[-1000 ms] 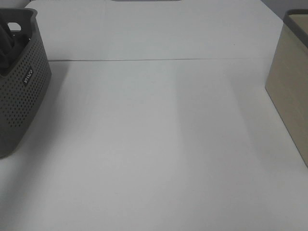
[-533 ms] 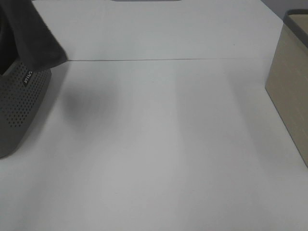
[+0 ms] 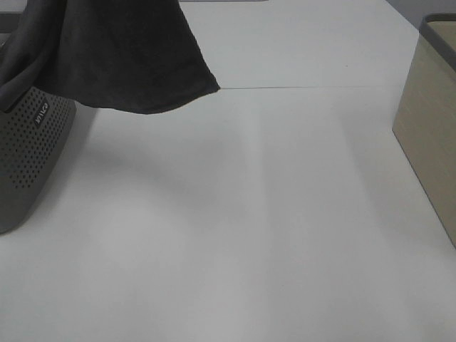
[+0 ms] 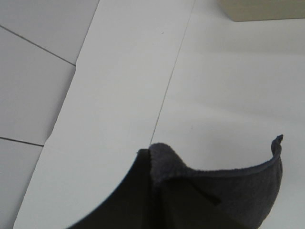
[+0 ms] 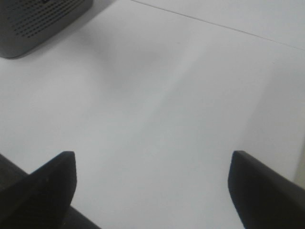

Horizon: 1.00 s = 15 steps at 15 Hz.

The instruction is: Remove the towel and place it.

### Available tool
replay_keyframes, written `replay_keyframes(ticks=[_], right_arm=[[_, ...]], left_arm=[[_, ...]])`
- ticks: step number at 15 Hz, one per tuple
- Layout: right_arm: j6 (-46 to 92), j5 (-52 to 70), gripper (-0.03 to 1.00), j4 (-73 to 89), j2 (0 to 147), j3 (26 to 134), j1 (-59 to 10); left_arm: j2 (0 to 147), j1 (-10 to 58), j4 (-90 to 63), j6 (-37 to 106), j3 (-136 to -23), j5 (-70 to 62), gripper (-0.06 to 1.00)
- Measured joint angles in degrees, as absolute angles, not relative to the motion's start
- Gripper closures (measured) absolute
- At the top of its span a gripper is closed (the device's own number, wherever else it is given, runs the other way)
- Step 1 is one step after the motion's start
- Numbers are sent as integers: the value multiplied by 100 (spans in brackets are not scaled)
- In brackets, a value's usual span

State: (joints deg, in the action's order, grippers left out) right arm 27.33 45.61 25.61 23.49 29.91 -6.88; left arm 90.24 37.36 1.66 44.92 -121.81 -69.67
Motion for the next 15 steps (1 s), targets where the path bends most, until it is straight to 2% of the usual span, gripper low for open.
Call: replay_keyframes(ticks=[5, 6, 8, 9, 12, 15], right_arm=[[6652, 4251, 12, 5552, 4160, 2991, -688], [6961, 4251, 12, 5861, 4303, 2991, -688], [8285, 4326, 12, 6916, 4922, 2991, -688], [9431, 4658, 12, 7913, 5512, 2991, -688], [10382, 4905, 12, 8634, 6297, 3025, -688], [10525, 4939, 12, 8732, 6893, 3283, -688]], left_arm=[[9064, 4120, -149, 4395, -12181, -6944, 94], [9076, 4120, -246, 4395, -12181, -6927, 94], [9104, 4120, -647, 4395, -12181, -6910, 94], [9150, 4120, -842, 4395, -12181, -6893, 94], [9236, 4120, -1083, 4395, -12181, -6893, 94], [9259, 4120, -1375, 4475, -12181, -6887, 94]])
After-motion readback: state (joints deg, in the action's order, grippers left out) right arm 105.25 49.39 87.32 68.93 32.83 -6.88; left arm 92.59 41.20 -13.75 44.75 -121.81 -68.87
